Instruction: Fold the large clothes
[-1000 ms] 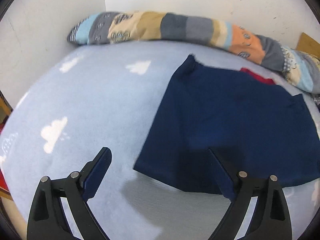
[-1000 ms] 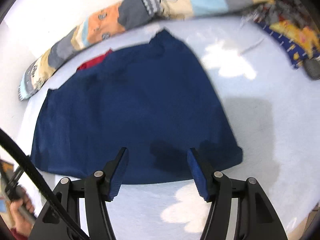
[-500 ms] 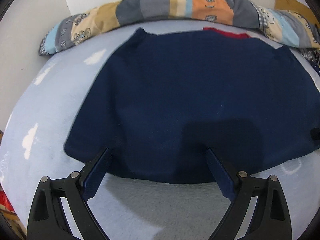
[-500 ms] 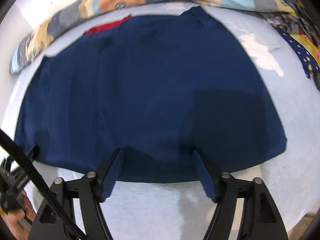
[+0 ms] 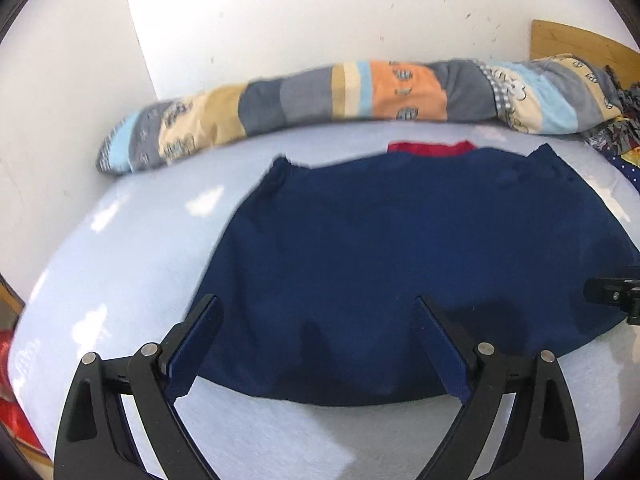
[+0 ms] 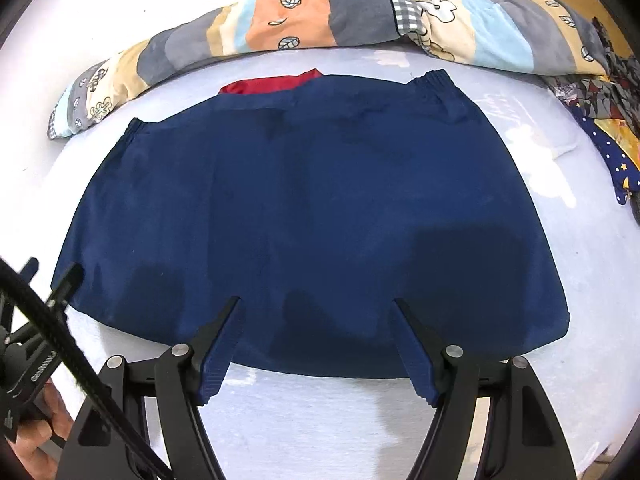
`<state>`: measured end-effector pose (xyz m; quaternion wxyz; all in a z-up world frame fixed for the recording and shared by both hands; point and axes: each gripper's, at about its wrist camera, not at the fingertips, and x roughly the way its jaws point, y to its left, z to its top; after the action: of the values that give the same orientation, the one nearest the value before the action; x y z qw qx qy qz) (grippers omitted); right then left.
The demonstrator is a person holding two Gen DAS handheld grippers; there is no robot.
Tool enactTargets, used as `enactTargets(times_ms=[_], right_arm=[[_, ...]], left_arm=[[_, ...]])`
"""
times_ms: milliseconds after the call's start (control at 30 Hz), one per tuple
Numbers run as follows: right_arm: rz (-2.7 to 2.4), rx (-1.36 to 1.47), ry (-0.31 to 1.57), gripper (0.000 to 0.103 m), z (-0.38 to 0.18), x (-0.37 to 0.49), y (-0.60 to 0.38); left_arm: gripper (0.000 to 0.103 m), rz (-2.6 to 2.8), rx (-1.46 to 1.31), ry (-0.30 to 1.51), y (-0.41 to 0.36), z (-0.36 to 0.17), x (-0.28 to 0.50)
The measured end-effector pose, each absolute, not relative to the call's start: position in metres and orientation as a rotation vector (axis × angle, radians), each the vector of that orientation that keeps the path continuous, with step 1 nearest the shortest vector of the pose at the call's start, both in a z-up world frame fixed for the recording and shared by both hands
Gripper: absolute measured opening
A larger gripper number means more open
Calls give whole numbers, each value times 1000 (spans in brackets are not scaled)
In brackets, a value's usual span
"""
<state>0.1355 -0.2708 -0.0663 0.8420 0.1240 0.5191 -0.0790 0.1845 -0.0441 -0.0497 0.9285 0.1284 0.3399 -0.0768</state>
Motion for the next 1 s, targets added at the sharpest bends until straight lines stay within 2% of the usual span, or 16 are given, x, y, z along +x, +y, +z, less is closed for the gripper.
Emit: enactTargets(times_ms=[567, 1000], right_arm=[[-191, 290, 1074, 78, -61, 131, -285], [-242, 294, 1129, 78, -84, 140, -302]], left_arm=[[95, -160, 349, 534, -54, -30, 162], [95, -166, 375, 524, -58, -31, 160]])
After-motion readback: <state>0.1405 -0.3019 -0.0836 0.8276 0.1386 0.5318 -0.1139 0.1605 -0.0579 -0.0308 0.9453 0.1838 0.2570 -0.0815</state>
